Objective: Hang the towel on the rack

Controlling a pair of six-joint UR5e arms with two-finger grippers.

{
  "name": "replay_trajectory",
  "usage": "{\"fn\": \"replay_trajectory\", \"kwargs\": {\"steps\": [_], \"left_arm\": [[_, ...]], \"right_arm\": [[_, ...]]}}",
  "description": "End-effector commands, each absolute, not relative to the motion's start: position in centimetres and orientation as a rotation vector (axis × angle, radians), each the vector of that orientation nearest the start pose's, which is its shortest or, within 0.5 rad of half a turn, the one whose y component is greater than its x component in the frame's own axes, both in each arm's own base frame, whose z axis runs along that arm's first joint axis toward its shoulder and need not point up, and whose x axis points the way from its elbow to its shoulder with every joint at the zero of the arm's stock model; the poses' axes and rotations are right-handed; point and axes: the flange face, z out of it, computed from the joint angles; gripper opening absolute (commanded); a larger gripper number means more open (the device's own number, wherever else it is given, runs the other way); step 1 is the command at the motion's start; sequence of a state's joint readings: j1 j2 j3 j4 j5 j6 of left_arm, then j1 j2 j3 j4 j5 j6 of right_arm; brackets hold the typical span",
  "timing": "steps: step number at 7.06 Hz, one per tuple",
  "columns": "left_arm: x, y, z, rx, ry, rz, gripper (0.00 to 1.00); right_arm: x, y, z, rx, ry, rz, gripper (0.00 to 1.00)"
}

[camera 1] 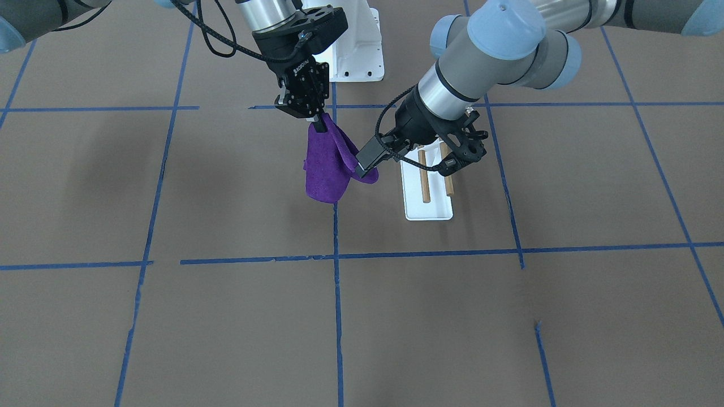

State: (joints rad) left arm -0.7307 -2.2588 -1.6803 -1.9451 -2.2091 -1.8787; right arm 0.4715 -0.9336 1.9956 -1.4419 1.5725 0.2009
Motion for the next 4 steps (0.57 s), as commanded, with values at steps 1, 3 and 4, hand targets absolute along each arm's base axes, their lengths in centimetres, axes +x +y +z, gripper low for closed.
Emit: {"fn": "replay_trajectory", "kwargs": {"steps": [1,3,4], "left_arm": [[44.89,-48.12,14.42,-0.342,1.232,-0.524,0.89],[44.77,-48.00,14.22,-0.340,1.238,-0.521,0.38],[44.77,-48.02,14.33,-0.338,1.237,-0.521,0.38]], "right_arm": [[-45.09,-37.90,10.56,0.977,-0.745,-0.788,0.00],[-45.05,-37.88,10.60,0.977,-0.745,-0.788,0.00],[-44.99,-37.85,10.55,0.978,-0.746,-0.788,0.00]]}}
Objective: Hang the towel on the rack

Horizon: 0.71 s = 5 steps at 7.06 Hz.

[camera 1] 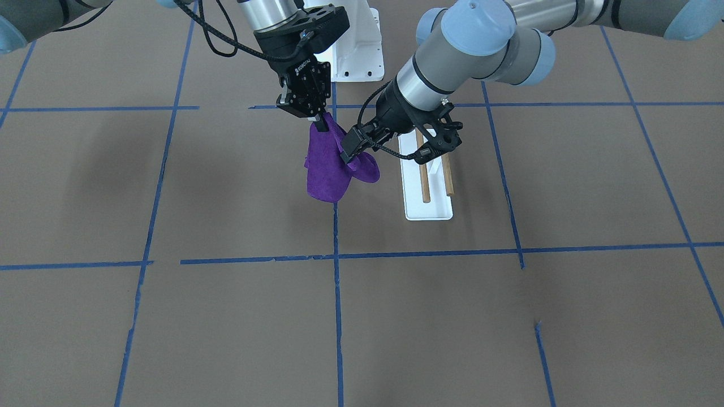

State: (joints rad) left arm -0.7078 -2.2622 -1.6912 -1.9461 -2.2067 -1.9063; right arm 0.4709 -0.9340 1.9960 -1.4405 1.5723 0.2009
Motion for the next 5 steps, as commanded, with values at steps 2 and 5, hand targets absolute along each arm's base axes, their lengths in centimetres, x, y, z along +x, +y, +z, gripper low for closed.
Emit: {"fn": "replay_trajectory", "kwargs": {"steps": [2,5], "left_arm": [[44.77,-48.02,14.53,-0.335,1.235,-0.518,0.33],[44.74,-48.00,14.87,-0.334,1.231,-0.516,0.09]], "right_arm": [[-44.99,-37.85,10.55,0.978,-0.746,-0.788,0.00],[-45.00,-37.85,10.64,0.977,-0.745,-0.788,0.00]]}}
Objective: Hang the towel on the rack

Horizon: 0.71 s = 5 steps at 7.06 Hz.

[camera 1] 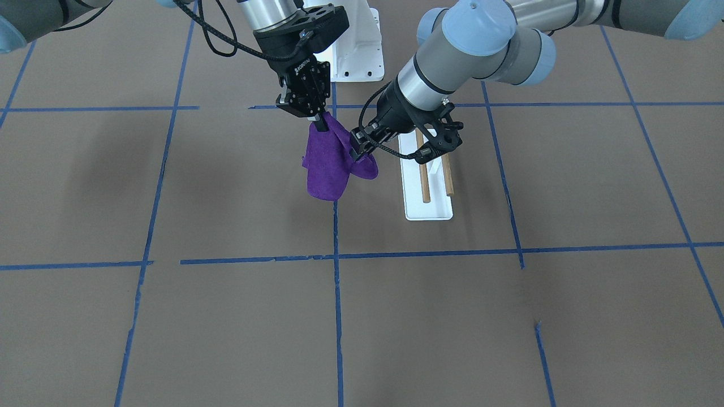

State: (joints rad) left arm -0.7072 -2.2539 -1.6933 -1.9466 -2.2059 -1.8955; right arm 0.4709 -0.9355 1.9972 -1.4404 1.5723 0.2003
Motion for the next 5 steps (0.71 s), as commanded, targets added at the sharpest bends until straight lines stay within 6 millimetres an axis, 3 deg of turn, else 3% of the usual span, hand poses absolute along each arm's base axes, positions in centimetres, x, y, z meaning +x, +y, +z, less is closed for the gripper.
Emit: {"fn": "replay_trajectory", "kwargs": {"steps": [1,4,5], "left_arm": [[44.74,-48.00,14.87,-0.333,1.231,-0.515,0.00],[44.46,-47.89,14.68,-0.328,1.237,-0.510,0.00],[44.42,-47.86,14.62,-0.327,1.239,-0.509,0.00]], "right_arm": [[-45.01,-37.84,10.64,0.977,-0.746,-0.790,0.00],[-44.89,-37.88,10.59,0.979,-0.746,-0.789,0.00],[-44.69,-37.84,10.38,0.975,-0.756,-0.776,0.38]]}}
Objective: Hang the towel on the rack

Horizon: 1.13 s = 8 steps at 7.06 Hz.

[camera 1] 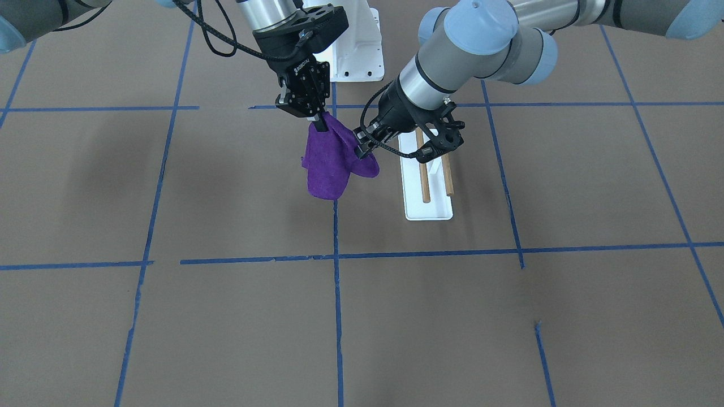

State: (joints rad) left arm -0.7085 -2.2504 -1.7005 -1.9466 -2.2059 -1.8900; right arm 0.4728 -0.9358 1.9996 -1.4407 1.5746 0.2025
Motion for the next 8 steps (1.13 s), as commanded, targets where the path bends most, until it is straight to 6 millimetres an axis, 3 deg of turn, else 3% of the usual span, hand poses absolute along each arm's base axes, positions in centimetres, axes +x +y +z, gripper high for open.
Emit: {"fn": "replay_trajectory", "kwargs": {"steps": [1,3,4,5,7,8], "left_arm": [[44.3,-47.7,14.5,-0.325,1.243,-0.508,0.00],[43.7,-47.4,15.3,-0.324,1.241,-0.510,0.00],[43.0,-46.9,15.6,-0.302,1.247,-0.480,0.00],[42.2,-46.3,17.2,-0.285,1.239,-0.460,0.00],[39.1,-46.4,20.3,-0.220,1.224,-0.428,0.00],[38.5,-46.2,21.3,-0.191,1.215,-0.393,0.00]], "right_arm": [[-44.6,-37.8,10.4,0.938,-0.793,-0.709,0.99],[-43.7,-39.2,11.3,0.906,-0.780,-0.694,0.99],[-42.6,-40.8,12.3,0.844,-0.757,-0.691,0.99],[-40.9,-43.3,13.9,0.743,-0.745,-0.682,0.99],[-37.2,-50.0,19.6,0.448,-0.760,-0.623,1.00],[-34.8,-52.4,22.7,0.356,-0.719,-0.566,1.00]]}}
